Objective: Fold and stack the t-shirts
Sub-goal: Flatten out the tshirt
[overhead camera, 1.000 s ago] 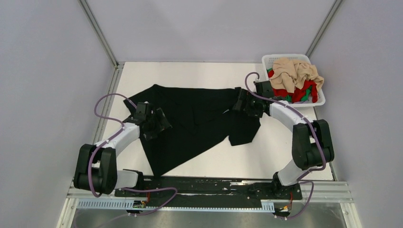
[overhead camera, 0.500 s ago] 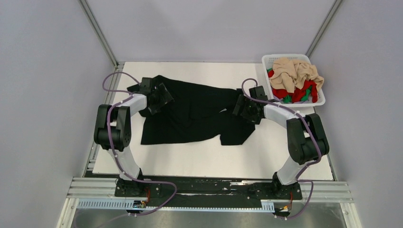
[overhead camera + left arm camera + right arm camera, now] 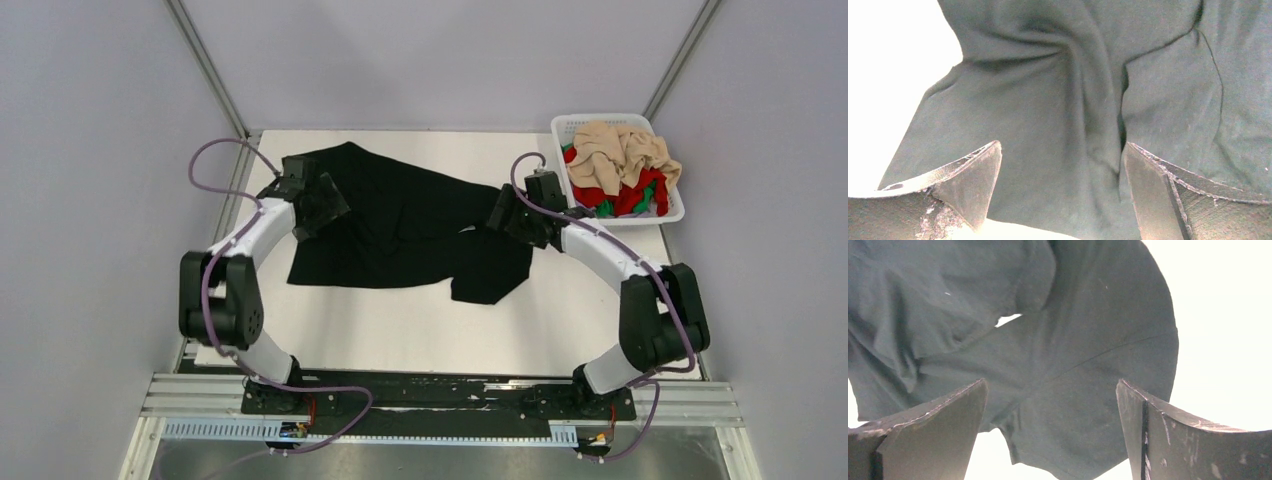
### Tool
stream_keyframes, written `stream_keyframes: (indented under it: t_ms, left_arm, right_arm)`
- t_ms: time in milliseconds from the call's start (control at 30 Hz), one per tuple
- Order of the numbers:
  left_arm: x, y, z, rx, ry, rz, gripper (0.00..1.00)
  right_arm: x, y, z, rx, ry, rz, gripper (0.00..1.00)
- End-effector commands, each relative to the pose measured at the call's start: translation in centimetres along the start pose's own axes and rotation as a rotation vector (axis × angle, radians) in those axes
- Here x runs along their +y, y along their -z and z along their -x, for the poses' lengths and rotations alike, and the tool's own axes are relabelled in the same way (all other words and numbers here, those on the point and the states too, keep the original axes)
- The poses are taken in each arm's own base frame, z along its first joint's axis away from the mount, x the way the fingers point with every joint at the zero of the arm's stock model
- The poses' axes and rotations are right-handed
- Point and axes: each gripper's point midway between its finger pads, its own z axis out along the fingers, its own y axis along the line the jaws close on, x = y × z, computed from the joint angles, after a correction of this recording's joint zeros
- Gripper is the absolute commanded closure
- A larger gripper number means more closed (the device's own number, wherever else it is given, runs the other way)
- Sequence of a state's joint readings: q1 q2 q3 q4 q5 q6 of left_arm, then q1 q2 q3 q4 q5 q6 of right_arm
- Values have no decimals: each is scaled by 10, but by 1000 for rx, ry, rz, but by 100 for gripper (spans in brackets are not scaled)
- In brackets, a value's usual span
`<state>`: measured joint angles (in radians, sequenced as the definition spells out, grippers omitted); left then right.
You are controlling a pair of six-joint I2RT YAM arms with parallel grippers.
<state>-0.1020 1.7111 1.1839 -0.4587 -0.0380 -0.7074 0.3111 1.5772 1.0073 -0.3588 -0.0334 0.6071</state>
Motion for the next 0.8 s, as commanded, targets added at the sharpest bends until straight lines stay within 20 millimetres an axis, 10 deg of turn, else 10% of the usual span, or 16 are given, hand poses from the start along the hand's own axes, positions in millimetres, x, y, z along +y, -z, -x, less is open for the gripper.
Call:
stream_keyframes:
  t_ms: [0,233,767]
  left_arm:
    - [46,71,4,-141,66,149,0]
    - [127,103,-45,-154,209,339,0]
    - [127,22,-54,21,355,246,3]
  right_arm:
    - [17,35,47,-197,23,34,0]
    - [1,48,28,-204,6,30,0]
    - [-14,53,12,-190,4,-1,0]
